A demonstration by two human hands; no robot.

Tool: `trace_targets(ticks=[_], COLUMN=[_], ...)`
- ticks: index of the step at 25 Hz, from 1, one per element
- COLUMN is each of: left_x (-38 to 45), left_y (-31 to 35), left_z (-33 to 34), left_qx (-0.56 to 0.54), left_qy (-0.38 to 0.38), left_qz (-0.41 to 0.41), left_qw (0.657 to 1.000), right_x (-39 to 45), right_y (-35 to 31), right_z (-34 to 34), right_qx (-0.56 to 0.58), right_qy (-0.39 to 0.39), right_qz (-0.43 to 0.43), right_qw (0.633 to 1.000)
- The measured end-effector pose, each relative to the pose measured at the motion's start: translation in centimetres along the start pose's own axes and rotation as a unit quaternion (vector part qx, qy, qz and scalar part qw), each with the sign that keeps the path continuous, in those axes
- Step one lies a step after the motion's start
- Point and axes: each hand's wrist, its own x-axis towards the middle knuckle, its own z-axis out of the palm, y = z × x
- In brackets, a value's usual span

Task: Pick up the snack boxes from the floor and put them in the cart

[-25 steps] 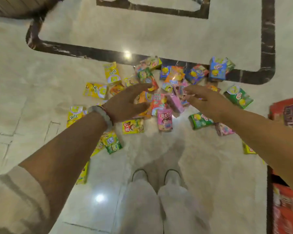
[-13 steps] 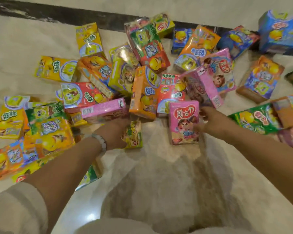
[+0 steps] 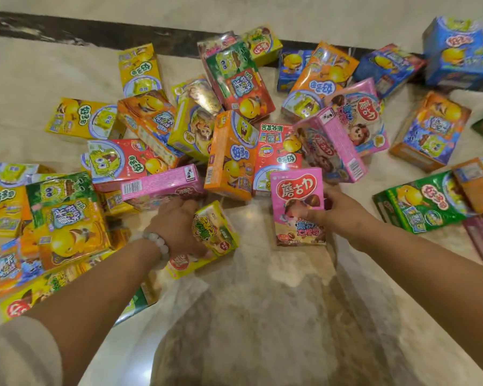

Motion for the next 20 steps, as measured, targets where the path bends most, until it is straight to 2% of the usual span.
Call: trace_targets(ticks=[1,3,5,7,11,13,15,20], left_x=[-0.4,-1.2,-1.6,-1.2,-2.8,-5.4,-8.7,-19.3], left_y=[0.3,1.4,2.5,3.2,6.0,8.1,10.9,17.3], left_z=[-0.6,-2.6,-4.9,-7.3,-16.0,-22.1,-28.6,-46.3], left_qx=[-0.102,-0.273,-0.416,-0.543,-0.691,-0.734,-0.743,-0.712], left_qy=[-0.012,-0.046,-0.042,-0.022,0.052,0.089,0.103,0.107], left_qz=[0.017,0.061,0.105,0.117,0.158,0.166,0.169,0.162], left_qw=[0.995,0.959,0.903,0.831,0.704,0.652,0.639,0.675], right_x=[-0.1,-0.5,-0.7,-0.8,-4.6,-8.6,-13.9,-29.3], right_y=[-0.2,-1.2,-3.3,-6.1,-14.1,-19.3,-24.9,-40.9], right_z=[-0.2,-0.2,-0.2,-0.3,-1.7,-2.9,-5.2,-12.3], right_qx=[0.014,0.054,0.088,0.113,0.231,0.251,0.250,0.233], right_qy=[-0.018,-0.064,-0.086,-0.075,-0.012,0.010,0.029,0.121], right_qz=[-0.002,-0.022,-0.058,-0.107,-0.172,-0.185,-0.190,-0.221], right_qw=[1.000,0.996,0.991,0.985,0.958,0.950,0.949,0.939])
